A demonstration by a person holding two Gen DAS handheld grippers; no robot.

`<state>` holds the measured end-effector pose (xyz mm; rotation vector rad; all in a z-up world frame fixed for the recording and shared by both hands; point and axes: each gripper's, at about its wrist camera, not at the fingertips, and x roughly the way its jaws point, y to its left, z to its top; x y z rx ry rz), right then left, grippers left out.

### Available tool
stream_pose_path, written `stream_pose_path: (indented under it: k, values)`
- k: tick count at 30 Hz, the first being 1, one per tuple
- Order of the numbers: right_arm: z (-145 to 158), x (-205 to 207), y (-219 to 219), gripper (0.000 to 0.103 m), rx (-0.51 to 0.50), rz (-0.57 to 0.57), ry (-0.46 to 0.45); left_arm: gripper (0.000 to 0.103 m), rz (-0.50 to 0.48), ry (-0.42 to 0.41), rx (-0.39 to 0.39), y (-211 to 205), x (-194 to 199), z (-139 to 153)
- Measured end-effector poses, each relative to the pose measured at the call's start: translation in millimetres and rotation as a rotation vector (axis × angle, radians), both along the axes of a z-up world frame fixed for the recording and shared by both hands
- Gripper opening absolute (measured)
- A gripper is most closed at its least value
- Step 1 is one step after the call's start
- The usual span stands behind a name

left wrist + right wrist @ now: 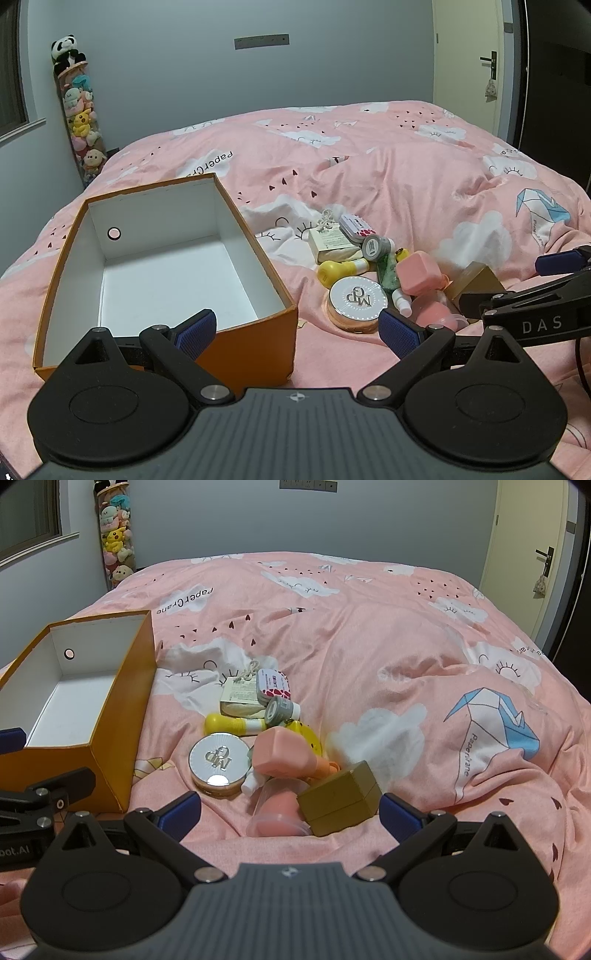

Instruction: Organize rigid objects

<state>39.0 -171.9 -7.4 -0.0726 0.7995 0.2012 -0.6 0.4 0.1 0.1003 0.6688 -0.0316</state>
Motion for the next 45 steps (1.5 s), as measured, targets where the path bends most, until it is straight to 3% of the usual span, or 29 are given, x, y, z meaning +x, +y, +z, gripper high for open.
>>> stream_pose_path:
  k: [45]
  values:
    - [-2.2,1.0,-0.5,0.101,0.004,-0.001,0.011,0.103,0.003,0.008,0.005,2.8,-0.4,-3.4]
